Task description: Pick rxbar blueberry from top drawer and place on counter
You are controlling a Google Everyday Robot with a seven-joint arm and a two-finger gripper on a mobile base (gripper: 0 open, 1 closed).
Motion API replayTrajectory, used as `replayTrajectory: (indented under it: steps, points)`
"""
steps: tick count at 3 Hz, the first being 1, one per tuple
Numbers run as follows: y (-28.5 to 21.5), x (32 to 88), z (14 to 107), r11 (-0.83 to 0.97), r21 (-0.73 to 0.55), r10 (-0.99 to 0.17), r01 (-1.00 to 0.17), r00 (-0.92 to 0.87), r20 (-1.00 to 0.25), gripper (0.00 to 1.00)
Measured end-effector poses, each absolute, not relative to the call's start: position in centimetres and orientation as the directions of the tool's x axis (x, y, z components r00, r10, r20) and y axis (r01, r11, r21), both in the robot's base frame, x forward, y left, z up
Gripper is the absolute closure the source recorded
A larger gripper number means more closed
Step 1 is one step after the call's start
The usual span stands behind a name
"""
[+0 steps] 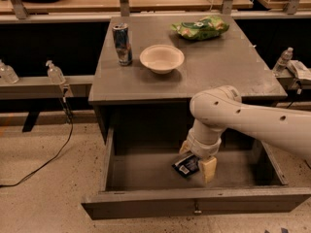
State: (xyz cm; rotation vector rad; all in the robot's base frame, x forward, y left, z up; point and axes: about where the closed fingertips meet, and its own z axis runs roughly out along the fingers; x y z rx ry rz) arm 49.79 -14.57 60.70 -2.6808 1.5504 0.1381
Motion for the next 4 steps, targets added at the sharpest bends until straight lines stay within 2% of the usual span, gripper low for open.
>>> replayTrajectory:
  steps: [1,4]
  points:
    - [-14.76,50.54,59.32,-0.500,0.005,-0.862,-0.866,0.497,-0.095,0.24]
    - [-14.57,51.23,59.34,-0.516,-0.010,-0.852,-0.856,0.515,-0.099,1.00]
